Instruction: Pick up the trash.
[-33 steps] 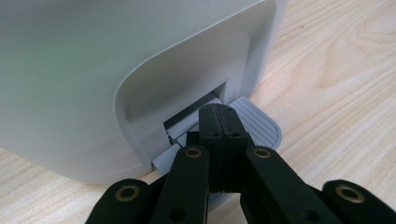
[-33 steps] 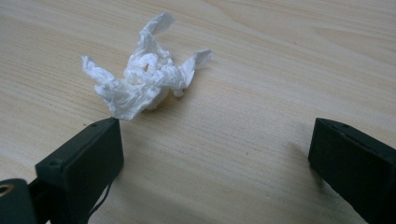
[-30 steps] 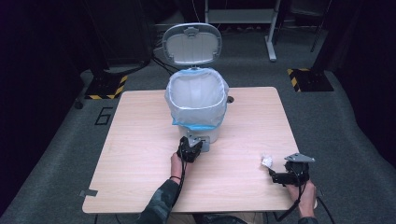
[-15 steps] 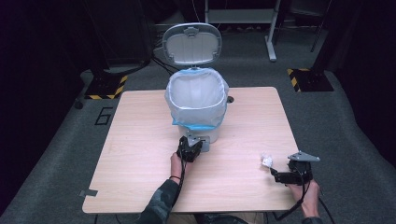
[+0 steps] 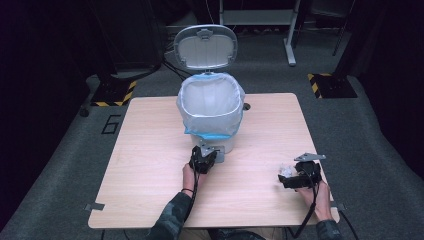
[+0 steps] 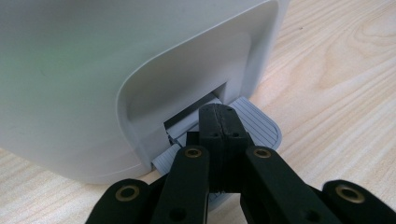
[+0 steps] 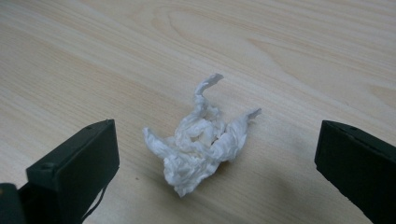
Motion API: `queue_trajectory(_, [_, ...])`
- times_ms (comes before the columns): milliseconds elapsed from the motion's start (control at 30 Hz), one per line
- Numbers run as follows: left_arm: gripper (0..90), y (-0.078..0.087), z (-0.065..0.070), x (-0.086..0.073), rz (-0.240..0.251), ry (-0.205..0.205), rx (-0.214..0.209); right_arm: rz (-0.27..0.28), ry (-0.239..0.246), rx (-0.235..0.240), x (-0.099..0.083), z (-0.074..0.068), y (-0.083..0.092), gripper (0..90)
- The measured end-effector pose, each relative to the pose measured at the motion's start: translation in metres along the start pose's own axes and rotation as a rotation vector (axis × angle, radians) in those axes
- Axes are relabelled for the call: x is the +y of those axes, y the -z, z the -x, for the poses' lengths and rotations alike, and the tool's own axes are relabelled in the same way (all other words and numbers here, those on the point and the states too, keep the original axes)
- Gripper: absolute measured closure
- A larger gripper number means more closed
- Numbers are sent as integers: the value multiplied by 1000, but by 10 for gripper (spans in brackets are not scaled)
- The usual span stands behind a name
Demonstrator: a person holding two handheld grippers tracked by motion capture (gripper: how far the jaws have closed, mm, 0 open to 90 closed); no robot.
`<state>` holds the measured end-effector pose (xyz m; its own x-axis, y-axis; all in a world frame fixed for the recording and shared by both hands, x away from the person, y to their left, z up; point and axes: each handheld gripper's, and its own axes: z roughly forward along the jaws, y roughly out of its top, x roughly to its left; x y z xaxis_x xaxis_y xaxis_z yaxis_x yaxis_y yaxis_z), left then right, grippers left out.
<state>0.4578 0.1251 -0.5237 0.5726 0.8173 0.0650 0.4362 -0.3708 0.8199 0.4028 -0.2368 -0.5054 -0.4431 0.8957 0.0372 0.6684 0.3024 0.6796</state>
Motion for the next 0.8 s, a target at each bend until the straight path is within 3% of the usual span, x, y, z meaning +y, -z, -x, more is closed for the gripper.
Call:
queue_trajectory(233, [900,0,0,0,1,2,1,-37,12,0,3,0,-9,14])
queue_trajectory(433, [900,0,0,0,2,1,1,-56,31,-2,2,-3,-12,289])
queue_trajectory(600, [900,0,0,0,3,1,1,-41,24,-19,1,-5,-9,502])
queue_trajectory(667, [900,0,0,0,1,1,0,-31,18,-9,0,-4,-7,639])
queue_trajectory(800, [900,0,0,0,1,3,0,-24,24,-1,-1,-2,-6,734])
